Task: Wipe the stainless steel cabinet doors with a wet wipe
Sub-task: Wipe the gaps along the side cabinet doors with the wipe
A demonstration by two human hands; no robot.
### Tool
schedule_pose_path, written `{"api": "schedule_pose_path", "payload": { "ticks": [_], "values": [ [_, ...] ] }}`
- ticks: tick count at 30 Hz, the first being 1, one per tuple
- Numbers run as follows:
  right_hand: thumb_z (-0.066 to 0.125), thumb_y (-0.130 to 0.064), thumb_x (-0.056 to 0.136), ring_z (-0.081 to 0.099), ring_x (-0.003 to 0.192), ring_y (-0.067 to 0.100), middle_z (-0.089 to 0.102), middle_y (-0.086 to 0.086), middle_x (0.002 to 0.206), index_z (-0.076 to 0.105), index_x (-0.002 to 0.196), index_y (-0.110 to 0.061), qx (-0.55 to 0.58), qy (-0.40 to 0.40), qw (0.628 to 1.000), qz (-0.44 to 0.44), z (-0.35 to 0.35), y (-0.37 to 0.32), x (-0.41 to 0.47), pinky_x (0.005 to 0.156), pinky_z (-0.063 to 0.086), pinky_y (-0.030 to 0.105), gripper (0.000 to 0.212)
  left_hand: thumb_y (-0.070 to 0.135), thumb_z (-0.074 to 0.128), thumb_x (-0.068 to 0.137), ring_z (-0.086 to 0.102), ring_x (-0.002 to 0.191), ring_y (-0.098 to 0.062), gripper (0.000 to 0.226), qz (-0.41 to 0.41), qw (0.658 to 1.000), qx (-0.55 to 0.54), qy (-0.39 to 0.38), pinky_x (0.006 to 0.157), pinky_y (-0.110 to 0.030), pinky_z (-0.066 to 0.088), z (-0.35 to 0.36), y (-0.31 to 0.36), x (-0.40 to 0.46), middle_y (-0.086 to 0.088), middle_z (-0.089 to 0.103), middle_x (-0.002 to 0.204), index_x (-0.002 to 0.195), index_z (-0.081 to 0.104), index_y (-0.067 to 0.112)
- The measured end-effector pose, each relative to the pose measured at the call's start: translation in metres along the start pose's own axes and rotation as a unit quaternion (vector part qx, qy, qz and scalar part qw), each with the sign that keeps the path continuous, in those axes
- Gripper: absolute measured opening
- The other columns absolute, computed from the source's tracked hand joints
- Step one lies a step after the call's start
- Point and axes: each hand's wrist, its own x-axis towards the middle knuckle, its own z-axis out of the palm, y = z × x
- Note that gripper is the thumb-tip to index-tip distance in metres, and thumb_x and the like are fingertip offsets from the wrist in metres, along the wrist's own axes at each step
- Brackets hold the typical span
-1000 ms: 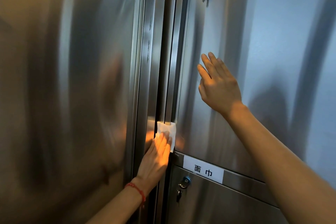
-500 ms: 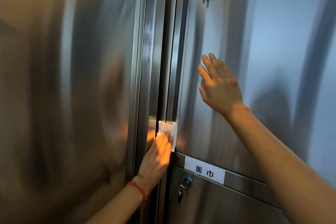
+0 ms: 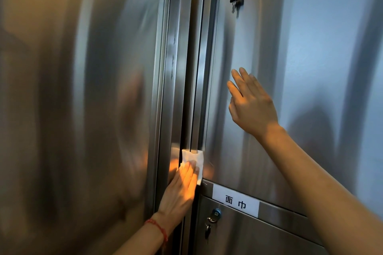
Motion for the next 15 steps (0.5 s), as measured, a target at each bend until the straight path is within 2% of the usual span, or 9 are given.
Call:
{"api": "schedule_pose_path", "payload": {
  "ticks": [2, 4, 6, 9, 11, 13, 14, 15],
  "values": [
    [0.054, -0.011, 0.087, 0.046, 0.127, 0.041, 0.053, 0.025, 0.133, 0.061, 0.119, 0.005, 0.002, 0.002, 1.0, -0.002, 0.001, 0.0, -0.001, 0.107, 0.032, 0.047, 0.037, -0.005, 0.086, 0.045, 0.059, 0.112, -0.033, 0.079, -0.005, 1.0, -0.001, 0.012, 0.111, -0.045, 0.012, 0.002, -0.002, 0.006, -0.023, 0.061, 0.119, 0.119, 0.057, -0.005],
    [0.062, -0.009, 0.083, 0.046, 0.127, 0.042, 0.053, 0.026, 0.132, 0.061, 0.119, 0.006, 0.005, 0.002, 1.0, 0.001, 0.0, 0.0, -0.001, 0.107, 0.032, 0.048, 0.039, -0.008, 0.085, 0.048, 0.057, 0.115, -0.035, 0.088, -0.003, 1.0, -0.017, 0.026, 0.11, -0.047, 0.016, 0.008, -0.007, 0.011, -0.024, 0.06, 0.121, 0.127, 0.046, -0.008],
    [0.064, -0.01, 0.082, 0.046, 0.127, 0.042, 0.053, 0.026, 0.132, 0.062, 0.119, 0.006, 0.006, 0.003, 1.0, 0.003, 0.0, 0.0, 0.0, 0.106, 0.033, 0.048, 0.04, -0.007, 0.083, 0.052, 0.052, 0.12, -0.035, 0.089, 0.011, 0.999, -0.025, 0.029, 0.108, -0.049, 0.019, 0.01, -0.011, 0.016, -0.024, 0.057, 0.125, 0.129, 0.039, -0.006],
    [0.064, -0.01, 0.082, 0.047, 0.127, 0.042, 0.053, 0.026, 0.132, 0.062, 0.119, 0.005, 0.006, 0.004, 1.0, 0.006, 0.0, 0.0, 0.0, 0.107, 0.032, 0.047, 0.04, -0.005, 0.078, 0.059, 0.046, 0.126, -0.034, 0.082, 0.019, 0.999, -0.031, 0.034, 0.108, -0.048, 0.02, 0.009, -0.017, 0.025, -0.024, 0.054, 0.129, 0.13, 0.037, -0.005],
    [0.064, -0.011, 0.082, 0.046, 0.127, 0.042, 0.053, 0.025, 0.132, 0.062, 0.119, 0.005, 0.008, 0.002, 1.0, 0.009, 0.0, 0.0, -0.001, 0.107, 0.033, 0.048, 0.04, -0.004, 0.061, 0.08, 0.028, 0.138, -0.031, 0.062, 0.023, 0.994, -0.043, 0.095, 0.111, -0.046, 0.017, 0.014, -0.02, 0.036, -0.022, 0.046, 0.138, 0.136, 0.033, -0.001],
    [0.064, -0.011, 0.082, 0.046, 0.127, 0.041, 0.053, 0.025, 0.132, 0.062, 0.119, 0.005, 0.009, 0.001, 1.0, 0.008, 0.001, 0.0, -0.001, 0.106, 0.033, 0.048, 0.04, 0.005, 0.024, 0.102, 0.003, 0.146, -0.021, 0.048, 0.01, 0.99, -0.062, 0.128, 0.112, -0.041, 0.013, 0.018, -0.025, 0.047, -0.016, 0.03, 0.148, 0.149, 0.014, 0.005],
    [0.064, -0.011, 0.082, 0.046, 0.127, 0.041, 0.053, 0.025, 0.132, 0.062, 0.119, 0.005, 0.008, 0.001, 1.0, 0.008, 0.0, 0.0, -0.001, 0.106, 0.034, 0.048, 0.04, 0.009, 0.012, 0.104, 0.0, 0.146, -0.019, 0.046, 0.0, 0.989, -0.08, 0.124, 0.112, -0.04, 0.014, 0.019, -0.028, 0.052, -0.015, 0.03, 0.146, 0.15, 0.008, 0.006],
    [0.064, -0.011, 0.082, 0.046, 0.127, 0.041, 0.053, 0.025, 0.132, 0.062, 0.119, 0.005, 0.008, 0.0, 1.0, 0.008, 0.001, 0.0, 0.0, 0.106, 0.034, 0.048, 0.04, 0.011, 0.009, 0.104, 0.004, 0.146, -0.019, 0.046, -0.012, 0.99, -0.079, 0.12, 0.11, -0.039, 0.016, 0.022, -0.029, 0.056, -0.017, 0.035, 0.141, 0.149, 0.014, 0.007]
  ]
}}
